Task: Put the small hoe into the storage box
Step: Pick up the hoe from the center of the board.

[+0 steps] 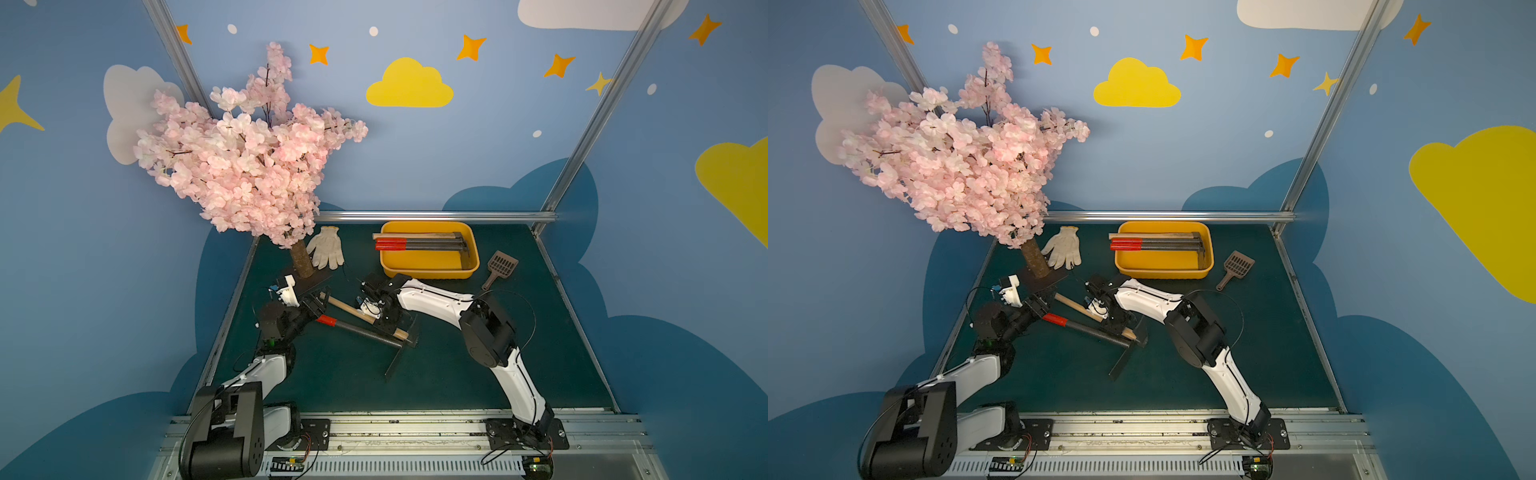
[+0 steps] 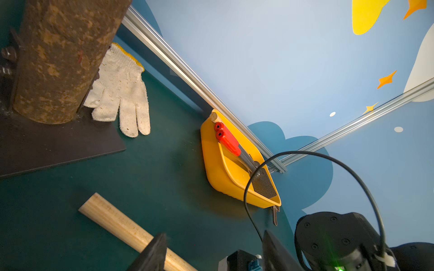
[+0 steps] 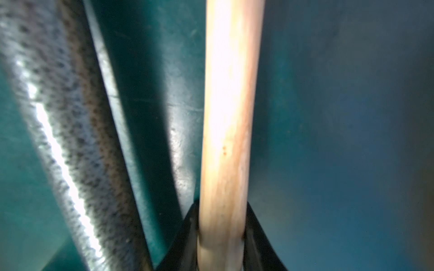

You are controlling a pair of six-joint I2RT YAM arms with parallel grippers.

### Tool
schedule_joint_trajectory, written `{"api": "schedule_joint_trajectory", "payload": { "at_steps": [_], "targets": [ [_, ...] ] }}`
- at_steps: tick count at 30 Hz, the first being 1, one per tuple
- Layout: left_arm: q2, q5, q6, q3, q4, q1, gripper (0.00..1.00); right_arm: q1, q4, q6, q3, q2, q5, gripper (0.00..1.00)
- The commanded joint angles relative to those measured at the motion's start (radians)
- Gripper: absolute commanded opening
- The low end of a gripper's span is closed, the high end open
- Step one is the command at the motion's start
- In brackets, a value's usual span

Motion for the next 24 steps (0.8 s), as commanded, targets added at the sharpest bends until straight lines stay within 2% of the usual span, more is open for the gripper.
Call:
{"api": "schedule_joint_trajectory", "payload": {
  "at_steps": [1, 5, 6, 17, 24],
  "targets": [
    [-0.017, 0.006, 0.013, -0.01, -0.013, 0.005, 0.65, -0.007, 0.003, -0.01, -0.009, 0.015, 0.026, 0.17],
    [-0.025, 0.005, 0.01, -0.013, -0.018, 0.005, 0.65, -0.018, 0.018, -0.007, -0.024, -0.016, 0.01, 0.01],
    [-0.027, 0.006, 0.009, -0.013, -0.02, 0.005, 0.65, -0.021, 0.021, -0.007, -0.027, -0.024, 0.005, 0.0],
    [-0.072, 0.028, 0.038, 0.003, -0.108, -0.003, 0.65, -0.049, 0.017, -0.016, -0.039, -0.097, 0.036, 0.0],
    [-0.043, 0.046, 0.047, 0.026, -0.114, -0.03, 0.65, -0.079, 0.035, -0.02, -0.04, -0.171, 0.021, 0.0]
  ]
}}
